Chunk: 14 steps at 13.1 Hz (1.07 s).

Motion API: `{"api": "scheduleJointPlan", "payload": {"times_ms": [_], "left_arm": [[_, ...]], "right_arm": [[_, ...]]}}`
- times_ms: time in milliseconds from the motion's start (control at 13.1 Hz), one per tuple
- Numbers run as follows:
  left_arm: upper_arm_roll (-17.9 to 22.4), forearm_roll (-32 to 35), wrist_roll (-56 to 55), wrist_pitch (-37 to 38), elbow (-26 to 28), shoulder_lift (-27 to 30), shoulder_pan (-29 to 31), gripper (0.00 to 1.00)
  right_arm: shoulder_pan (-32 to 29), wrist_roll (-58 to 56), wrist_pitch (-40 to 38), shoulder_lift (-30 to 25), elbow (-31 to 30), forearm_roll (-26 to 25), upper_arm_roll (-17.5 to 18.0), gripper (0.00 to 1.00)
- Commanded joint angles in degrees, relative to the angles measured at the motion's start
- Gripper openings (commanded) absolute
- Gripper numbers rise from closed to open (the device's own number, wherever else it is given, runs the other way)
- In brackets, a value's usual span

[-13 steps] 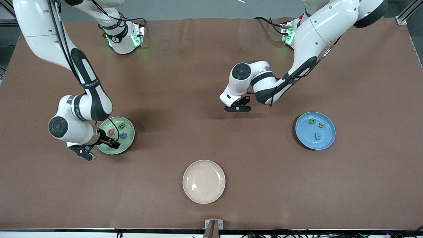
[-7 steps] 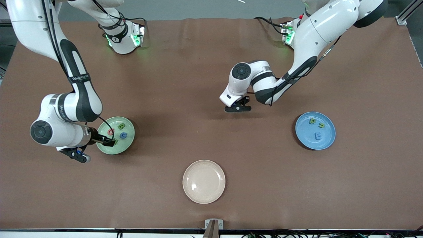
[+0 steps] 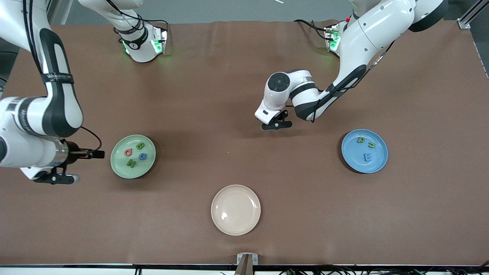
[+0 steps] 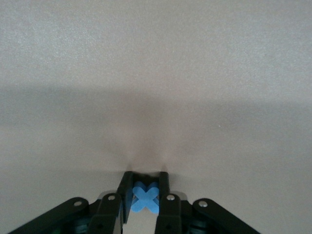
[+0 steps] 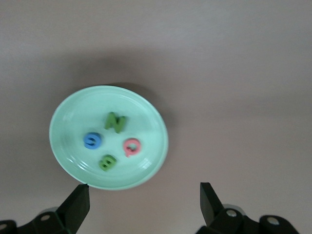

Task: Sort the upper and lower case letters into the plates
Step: 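Carry the x with the left gripper while the right gripper returns to rest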

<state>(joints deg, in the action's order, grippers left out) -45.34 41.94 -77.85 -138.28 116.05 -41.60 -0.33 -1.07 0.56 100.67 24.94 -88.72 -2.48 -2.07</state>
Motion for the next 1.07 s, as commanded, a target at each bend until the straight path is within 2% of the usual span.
{"api": "scheduleJointPlan", "payload": {"times_ms": [0,153,459,688,994], "left_arm": [[0.4,0.6,0.4,0.5,-1.1,2.7,2.0,0.07],[-1.5,0.6,3.1,0.6,-2.8,2.7,7.2,0.08],[-5.3,0.5,10.7,1.3,-2.2,4.0,19.3,0.06],[-10.2,0.5,20.0,6.8,-2.3,3.9,29.7,0.05],[-10.6,0.5,31.9,7.8,-2.2,3.8,39.2,0.06]], "right_arm": [[-0.3,-1.0,-6.7,-3.0,3.9,-3.0,0.8,1.0],[-1.2,-3.2,-11.0,-3.5,7.4,-2.8,0.6,1.0],[-2.0,-3.3,-13.3,-6.4,8.1,-2.2,0.7,1.0],[-1.7,-2.6,-13.9,-8.1,8.0,-1.0,1.0,1.0],[2.1,-0.7,-15.3,-10.6,7.5,1.1,1.1,1.0]]}}
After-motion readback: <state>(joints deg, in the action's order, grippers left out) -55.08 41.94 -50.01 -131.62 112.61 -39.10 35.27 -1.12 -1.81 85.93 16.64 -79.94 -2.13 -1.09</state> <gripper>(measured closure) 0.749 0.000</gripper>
